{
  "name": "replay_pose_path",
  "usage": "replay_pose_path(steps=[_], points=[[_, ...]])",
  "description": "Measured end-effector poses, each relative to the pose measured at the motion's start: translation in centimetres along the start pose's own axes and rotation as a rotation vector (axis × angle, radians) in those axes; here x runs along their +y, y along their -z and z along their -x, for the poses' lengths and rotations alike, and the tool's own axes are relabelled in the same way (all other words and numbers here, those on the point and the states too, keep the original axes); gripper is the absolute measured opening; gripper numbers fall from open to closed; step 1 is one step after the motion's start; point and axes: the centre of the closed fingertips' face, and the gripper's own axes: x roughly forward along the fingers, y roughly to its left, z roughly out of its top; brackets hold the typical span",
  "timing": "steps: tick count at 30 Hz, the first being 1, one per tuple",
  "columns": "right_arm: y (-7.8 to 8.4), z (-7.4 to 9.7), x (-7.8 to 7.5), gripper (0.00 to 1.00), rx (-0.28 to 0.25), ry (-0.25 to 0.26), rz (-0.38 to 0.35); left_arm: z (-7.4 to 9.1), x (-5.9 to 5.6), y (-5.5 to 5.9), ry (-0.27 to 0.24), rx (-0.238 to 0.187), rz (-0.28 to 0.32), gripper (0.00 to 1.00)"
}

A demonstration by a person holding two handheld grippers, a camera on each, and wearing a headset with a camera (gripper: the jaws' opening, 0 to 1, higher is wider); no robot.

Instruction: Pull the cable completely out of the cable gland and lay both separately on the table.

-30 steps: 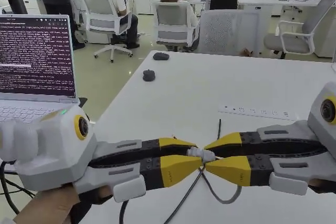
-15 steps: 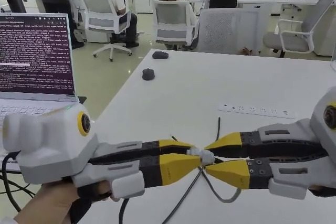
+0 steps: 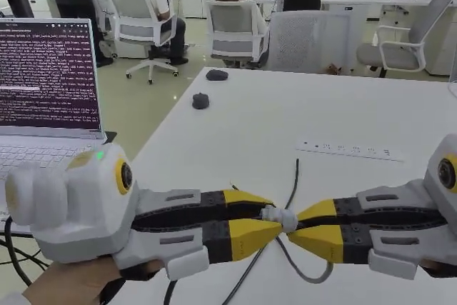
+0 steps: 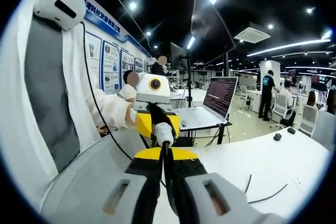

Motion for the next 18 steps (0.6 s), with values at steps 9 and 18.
replay_pose_path(steps=[9, 18], points=[[-0.09, -0.29, 0.53, 0.03, 0.007, -0.017, 0.019, -0.71, 0.27, 0.33, 0.004, -0.041, 0.040, 0.17], [0.60, -0.36, 0.42, 0.03, 0.028, -0.015, 0.023, -0.50, 0.41, 0.75, -0.001, -0.023, 0.077, 0.16]])
